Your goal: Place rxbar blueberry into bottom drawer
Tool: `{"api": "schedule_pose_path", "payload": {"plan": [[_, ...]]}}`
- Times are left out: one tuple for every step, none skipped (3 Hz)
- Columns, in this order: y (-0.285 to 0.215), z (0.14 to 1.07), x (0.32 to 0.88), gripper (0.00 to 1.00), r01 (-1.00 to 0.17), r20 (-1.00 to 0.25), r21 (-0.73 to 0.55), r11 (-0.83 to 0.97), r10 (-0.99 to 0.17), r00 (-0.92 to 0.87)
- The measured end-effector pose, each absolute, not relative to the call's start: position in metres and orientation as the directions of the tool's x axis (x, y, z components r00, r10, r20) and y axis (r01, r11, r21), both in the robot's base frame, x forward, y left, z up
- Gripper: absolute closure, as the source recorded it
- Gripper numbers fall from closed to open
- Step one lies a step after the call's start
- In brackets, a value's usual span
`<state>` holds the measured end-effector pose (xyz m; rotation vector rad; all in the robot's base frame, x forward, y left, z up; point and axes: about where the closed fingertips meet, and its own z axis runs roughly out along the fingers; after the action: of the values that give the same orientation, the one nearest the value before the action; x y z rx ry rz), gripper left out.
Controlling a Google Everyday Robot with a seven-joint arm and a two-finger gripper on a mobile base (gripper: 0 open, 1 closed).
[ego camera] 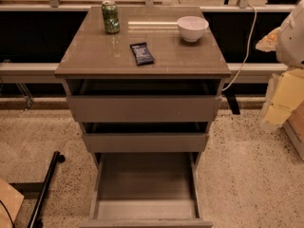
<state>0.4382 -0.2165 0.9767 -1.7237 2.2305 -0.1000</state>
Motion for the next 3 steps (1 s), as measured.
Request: {"api": "schedule_pose_path", "payload": {"plan": [[-0.216, 0.977, 0.438, 0.0, -0.931, -0.208, -0.248, 0.27, -0.953, -0.221], [-0.2, 0.975, 0.454, 0.0, -0.93, -0.268, -0.25, 0.271, -0.942, -0.202], [-0.17, 0.962, 0.487, 0.0, -0.937, -0.325, -0.253, 0.241, -0.933, -0.153]]}}
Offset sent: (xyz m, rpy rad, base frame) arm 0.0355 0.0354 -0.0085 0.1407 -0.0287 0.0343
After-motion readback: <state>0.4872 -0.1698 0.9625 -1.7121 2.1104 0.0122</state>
